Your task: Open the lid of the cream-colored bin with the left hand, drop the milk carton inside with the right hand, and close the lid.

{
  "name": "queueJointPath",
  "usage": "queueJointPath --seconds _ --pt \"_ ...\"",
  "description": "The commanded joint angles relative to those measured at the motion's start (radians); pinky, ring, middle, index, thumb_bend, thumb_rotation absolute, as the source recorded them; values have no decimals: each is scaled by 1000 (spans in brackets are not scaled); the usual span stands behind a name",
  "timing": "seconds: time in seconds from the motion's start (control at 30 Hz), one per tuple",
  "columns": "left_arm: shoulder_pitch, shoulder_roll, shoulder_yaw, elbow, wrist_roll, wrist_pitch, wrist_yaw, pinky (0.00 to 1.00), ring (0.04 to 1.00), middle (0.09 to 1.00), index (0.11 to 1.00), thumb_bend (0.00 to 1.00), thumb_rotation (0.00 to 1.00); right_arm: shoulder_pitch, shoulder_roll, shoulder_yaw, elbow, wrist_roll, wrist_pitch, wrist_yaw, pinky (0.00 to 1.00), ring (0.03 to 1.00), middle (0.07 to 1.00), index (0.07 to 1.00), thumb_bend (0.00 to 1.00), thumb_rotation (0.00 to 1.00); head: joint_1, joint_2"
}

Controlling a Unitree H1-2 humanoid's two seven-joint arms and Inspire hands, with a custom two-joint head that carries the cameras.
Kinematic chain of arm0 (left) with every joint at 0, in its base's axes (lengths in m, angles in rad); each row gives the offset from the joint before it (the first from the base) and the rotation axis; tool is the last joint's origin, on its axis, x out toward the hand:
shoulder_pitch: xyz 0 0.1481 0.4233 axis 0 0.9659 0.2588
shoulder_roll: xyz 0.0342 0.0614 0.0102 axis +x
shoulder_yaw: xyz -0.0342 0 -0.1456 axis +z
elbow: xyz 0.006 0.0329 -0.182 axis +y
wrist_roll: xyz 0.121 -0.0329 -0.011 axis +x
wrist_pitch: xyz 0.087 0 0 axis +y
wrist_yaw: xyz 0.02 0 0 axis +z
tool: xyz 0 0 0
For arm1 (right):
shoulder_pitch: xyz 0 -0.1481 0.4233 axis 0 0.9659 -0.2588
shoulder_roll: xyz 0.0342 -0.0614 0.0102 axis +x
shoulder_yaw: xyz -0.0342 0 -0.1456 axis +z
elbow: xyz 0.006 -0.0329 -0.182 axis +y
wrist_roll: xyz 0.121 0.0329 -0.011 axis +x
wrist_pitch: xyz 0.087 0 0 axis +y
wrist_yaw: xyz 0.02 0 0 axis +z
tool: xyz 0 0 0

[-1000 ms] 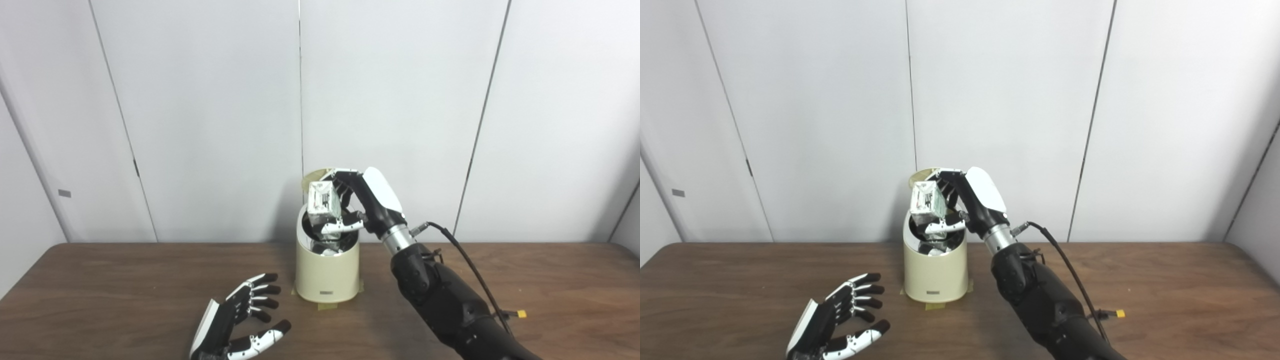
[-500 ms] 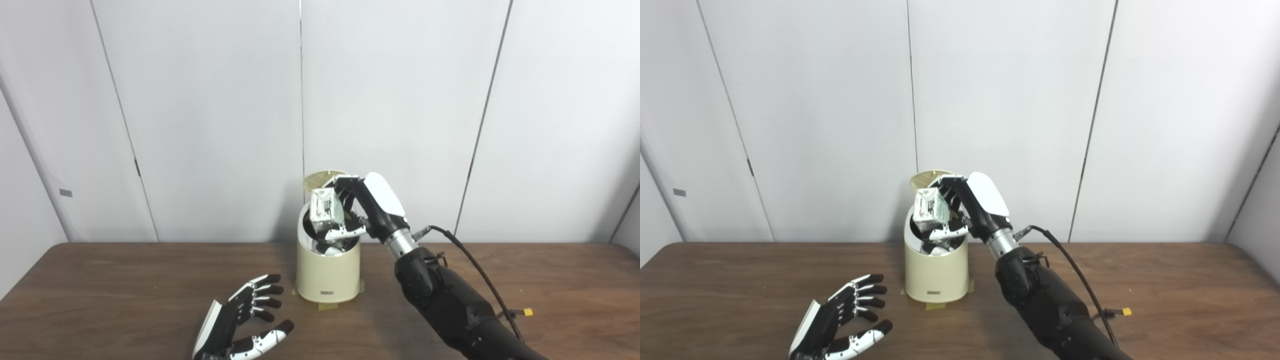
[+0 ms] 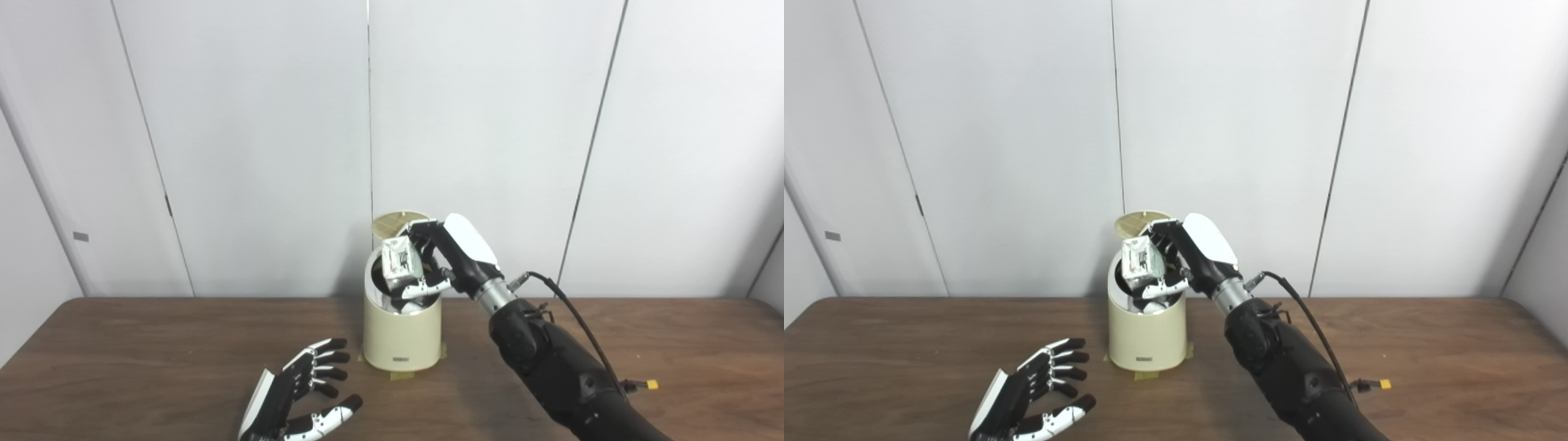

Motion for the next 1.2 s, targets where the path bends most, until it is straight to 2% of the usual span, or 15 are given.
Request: queueJointPath --seconds 0.0,0.1,0.23,0.37,0.7,0.83,0.93,1.03,1.17 --pt "14 -7 -5 5 -7 -12 -1 575 683 756 800 637 151 -23 -25 -10 -18 -14 27 36 537 624 622 663 808 7 0 2" --pt "14 -7 -5 6 -2 -12 1 574 678 751 798 644 157 -18 -27 -14 -34 -30 49 55 570 691 711 720 873 45 0 2" --pt "12 -7 -5 10 -5 -15 0 574 676 749 800 641 148 -15 -27 -25 -40 -40 48 58 604 725 749 748 885 65 1 0" --pt "10 -6 -5 13 -2 -20 2 576 677 749 799 643 155 -12 -26 -41 -37 -39 8 37 584 680 718 728 887 40 2 0" --pt "8 -4 -6 16 2 -25 3 567 678 752 800 641 157 27 -20 -87 -109 -36 -36 -8 564 620 666 696 850 58 4 -3" --pt "9 0 -6 17 6 -26 3 567 678 754 801 636 161 84 -11 -141 -209 1 -104 -55 446 549 613 633 864 5 1 -6" --pt "9 2 -5 18 4 -30 2 562 676 756 802 630 155 124 -6 -172 -286 38 -110 -46 398 515 595 621 842 0 0 -6" --pt "10 4 -5 19 -2 -29 -1 570 679 757 803 629 155 174 -9 -201 -389 94 -110 -20 270 392 541 610 795 12 -3 -5" --pt "10 5 -4 21 -2 -26 0 579 677 750 801 634 161 232 -17 -243 -492 159 -104 19 214 309 512 610 794 28 -5 -5"
